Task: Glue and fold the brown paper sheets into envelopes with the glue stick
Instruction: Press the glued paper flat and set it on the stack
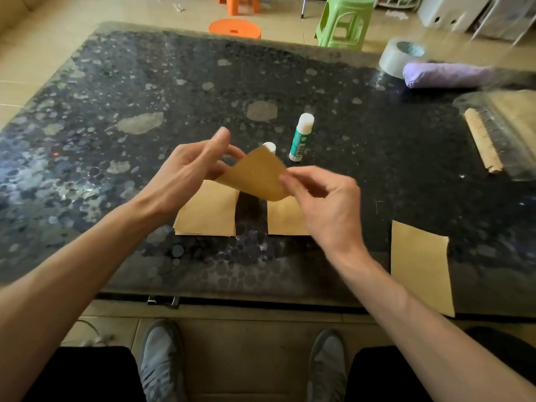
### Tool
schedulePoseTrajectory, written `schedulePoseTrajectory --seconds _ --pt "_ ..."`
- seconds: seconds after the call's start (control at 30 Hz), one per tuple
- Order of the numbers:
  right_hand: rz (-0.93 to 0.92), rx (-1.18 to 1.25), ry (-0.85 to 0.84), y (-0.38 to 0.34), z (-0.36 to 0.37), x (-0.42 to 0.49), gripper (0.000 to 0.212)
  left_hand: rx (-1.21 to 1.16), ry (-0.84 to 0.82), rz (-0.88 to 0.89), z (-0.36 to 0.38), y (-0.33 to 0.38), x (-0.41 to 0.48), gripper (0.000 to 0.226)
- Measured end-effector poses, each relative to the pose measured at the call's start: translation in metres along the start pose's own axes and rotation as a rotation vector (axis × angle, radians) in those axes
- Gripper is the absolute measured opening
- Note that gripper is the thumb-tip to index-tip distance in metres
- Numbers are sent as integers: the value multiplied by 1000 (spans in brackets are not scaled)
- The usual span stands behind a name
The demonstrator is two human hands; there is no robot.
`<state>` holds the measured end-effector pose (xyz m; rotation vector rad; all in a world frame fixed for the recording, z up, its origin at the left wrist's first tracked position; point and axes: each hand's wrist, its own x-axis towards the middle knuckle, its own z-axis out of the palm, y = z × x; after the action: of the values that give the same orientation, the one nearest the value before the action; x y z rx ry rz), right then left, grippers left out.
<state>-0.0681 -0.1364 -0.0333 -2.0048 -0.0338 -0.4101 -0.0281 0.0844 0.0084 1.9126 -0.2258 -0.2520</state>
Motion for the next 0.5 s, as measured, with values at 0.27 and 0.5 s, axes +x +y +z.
schedulePoseTrajectory --seconds 0.27,0.5 --pt "453 208 101 8 -45 -2 9 -103 21 -41 32 -10 12 29" --pt "531 117 -9 20 -70 3 11 27 -61 -56 54 -14 19 27"
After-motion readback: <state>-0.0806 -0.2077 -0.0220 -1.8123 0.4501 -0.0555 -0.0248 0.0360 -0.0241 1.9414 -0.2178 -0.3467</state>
